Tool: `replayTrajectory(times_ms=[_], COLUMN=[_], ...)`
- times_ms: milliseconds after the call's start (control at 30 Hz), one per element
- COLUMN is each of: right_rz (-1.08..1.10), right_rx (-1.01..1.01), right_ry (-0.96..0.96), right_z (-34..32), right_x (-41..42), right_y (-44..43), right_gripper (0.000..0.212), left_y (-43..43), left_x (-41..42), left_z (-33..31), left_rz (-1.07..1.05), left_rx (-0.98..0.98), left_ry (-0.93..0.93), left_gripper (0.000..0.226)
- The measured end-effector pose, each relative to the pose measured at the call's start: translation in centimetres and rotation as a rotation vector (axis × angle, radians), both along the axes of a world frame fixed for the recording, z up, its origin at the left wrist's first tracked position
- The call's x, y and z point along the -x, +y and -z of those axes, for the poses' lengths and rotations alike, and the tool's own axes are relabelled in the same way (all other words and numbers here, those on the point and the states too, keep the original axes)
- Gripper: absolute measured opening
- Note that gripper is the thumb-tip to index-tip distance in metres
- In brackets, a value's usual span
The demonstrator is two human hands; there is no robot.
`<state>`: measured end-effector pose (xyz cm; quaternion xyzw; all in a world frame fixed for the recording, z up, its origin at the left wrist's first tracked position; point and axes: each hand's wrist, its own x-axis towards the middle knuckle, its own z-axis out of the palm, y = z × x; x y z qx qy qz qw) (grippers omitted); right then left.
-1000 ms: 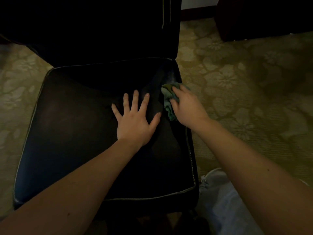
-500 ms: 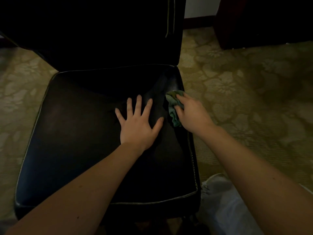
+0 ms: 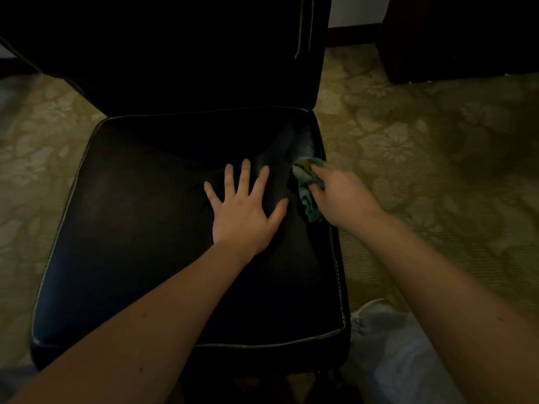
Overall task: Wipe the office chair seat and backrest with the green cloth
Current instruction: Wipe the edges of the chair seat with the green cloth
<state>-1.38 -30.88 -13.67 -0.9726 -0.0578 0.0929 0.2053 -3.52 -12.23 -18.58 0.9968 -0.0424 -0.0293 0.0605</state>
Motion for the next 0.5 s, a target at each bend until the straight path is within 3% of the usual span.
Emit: replayTrajectory(times_ms=[200, 500], right_rz=[-0.068, -0.038], right_rx=[-0.058, 0.126], right_ry=[0.063, 0.183], right_z=[1.3, 1.3], right_x=[-0.9, 1.6], right_y=[-0.4, 1.2], right_gripper=[0.060, 0.068], left_y=[-0.1, 0.1], left_x=[-0.1, -0.2], left_z=[0.2, -0.2], left_rz=[-0.006, 0.003], left_rx=[-0.004, 0.004], left_ry=[0.000, 0.032], left_gripper=[0.076, 0.078])
